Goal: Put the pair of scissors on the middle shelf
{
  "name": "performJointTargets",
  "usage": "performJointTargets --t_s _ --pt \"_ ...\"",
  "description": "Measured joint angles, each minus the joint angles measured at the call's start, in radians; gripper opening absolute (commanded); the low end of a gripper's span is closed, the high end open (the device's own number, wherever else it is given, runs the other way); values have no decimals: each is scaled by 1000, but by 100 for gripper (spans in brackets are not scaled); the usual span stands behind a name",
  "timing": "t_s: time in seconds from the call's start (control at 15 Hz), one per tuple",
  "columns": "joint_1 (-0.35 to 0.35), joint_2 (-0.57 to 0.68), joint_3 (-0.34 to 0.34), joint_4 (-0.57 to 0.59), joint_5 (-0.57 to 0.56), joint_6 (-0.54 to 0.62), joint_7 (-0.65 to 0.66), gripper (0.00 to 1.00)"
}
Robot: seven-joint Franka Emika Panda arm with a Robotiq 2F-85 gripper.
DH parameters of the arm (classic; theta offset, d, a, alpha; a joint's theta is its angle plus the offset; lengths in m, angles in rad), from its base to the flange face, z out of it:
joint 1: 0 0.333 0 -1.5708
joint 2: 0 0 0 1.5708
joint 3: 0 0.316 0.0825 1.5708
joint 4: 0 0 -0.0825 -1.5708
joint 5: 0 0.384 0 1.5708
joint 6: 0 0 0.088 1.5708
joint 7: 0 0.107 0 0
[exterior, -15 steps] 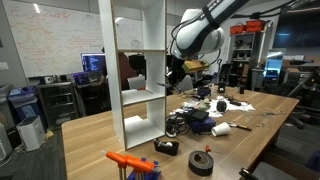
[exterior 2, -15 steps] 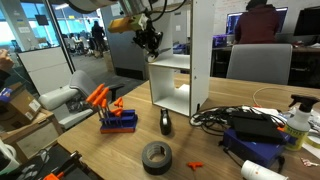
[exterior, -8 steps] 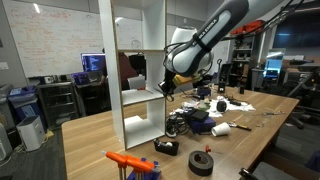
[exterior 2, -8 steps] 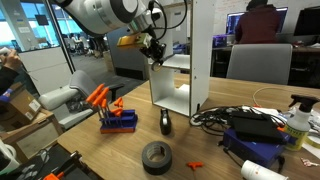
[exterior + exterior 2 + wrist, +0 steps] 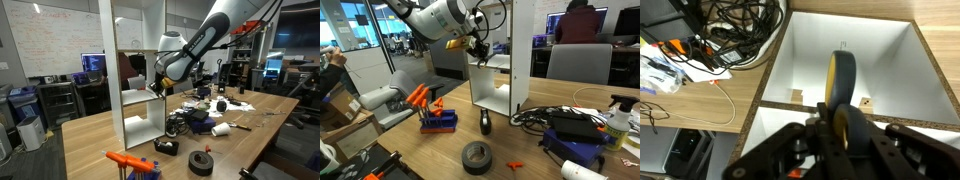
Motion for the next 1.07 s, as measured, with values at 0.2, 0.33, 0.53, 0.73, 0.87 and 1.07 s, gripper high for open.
performJointTargets --t_s 0.2,0.33,0.53,0.73,0.87,1.07 --pt "18 54 0 65 -25 -1 19 6" --pt "24 91 0 110 -25 -5 19 6" --pt "24 152 -2 182 -25 -29 18 6" --pt "34 209 -20 257 -14 -62 11 6" --pt "66 238 -65 299 12 -72 -8 6" --pt "100 265 -110 351 42 -88 -28 6"
